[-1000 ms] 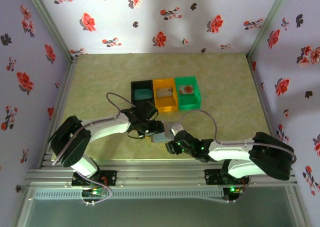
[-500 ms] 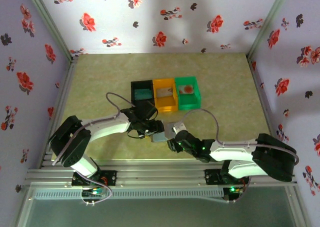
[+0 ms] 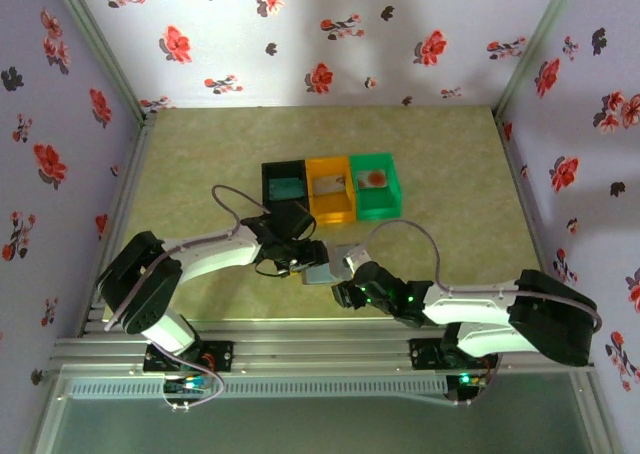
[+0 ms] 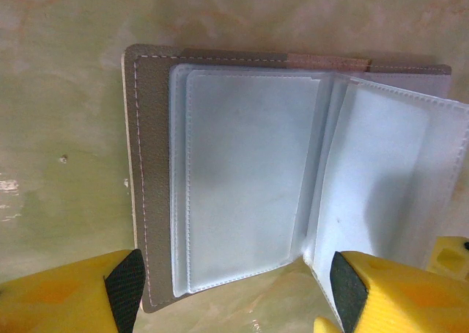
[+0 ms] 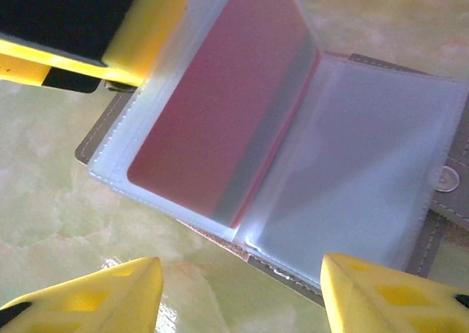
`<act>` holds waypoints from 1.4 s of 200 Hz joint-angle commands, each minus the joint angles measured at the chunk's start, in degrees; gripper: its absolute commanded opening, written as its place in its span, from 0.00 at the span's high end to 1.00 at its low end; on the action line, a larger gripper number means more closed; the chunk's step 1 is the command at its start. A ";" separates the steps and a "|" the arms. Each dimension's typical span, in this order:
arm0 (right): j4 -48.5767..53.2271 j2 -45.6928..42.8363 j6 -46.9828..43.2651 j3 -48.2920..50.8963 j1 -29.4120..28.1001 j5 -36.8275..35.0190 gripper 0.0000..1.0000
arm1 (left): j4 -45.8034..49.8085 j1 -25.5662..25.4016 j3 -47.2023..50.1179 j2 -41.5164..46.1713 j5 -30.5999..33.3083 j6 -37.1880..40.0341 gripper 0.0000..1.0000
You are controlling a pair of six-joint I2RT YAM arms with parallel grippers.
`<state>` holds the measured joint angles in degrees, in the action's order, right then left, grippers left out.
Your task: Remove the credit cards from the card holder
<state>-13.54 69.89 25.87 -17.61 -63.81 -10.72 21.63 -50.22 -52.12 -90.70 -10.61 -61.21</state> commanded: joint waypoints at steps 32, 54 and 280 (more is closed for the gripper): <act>0.66 2.69 -1.03 -1.64 -0.24 -3.24 0.40 | -0.08 0.47 0.95 0.06 -0.60 0.21 0.29; -0.12 3.01 -0.94 -1.47 0.01 -4.16 0.40 | -0.18 0.55 1.03 -0.03 -0.59 0.21 0.29; -5.66 -8.28 11.05 3.45 6.24 8.68 0.30 | 0.61 1.51 1.67 0.98 -0.96 0.82 0.28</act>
<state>-19.05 60.05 34.65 -13.45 -57.84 -4.16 21.04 -49.56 -51.22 -90.70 -11.20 -61.19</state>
